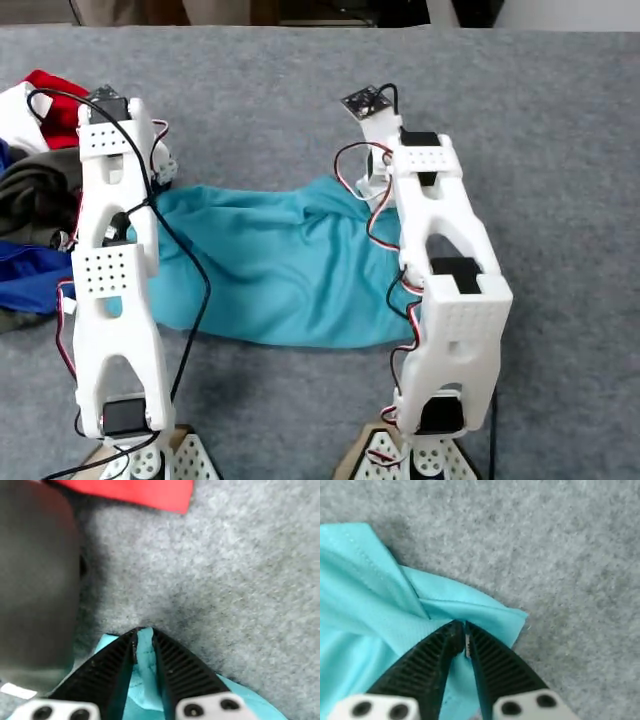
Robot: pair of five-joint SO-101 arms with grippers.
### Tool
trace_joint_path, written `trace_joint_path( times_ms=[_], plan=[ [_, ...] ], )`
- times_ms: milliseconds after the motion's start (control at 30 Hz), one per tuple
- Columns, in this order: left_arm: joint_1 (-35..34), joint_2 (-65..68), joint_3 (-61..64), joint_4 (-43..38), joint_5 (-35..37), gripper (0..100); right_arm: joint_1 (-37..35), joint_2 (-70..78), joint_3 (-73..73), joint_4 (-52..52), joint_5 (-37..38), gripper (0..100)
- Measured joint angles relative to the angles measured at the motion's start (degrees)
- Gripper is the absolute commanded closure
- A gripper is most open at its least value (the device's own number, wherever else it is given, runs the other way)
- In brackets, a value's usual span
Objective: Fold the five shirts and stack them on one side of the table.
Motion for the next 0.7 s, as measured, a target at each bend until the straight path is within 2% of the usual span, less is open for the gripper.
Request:
trace_joint_path(
  times_ms=[167, 367, 500, 700],
  plan=[
    [2.2, 0.0, -9.6, 1.9, 4.1, 98, 0.0, 0.0, 0.0, -0.4, 0.0, 98.6],
    [8.4, -4.0, -13.1, 2.3, 3.1, 98, 0.0, 0.0, 0.0, -0.8, 0.0, 98.6],
    [11.3, -15.8, -4.4, 2.3, -1.7, 98, 0.1, -0.8, -0.8, 3.7, 0.0, 98.6],
    [11.5, -38.9, 20.0, 2.3, -11.9, 98, 2.9, -8.0, -0.8, 9.4, 1.0, 98.6]
  ],
)
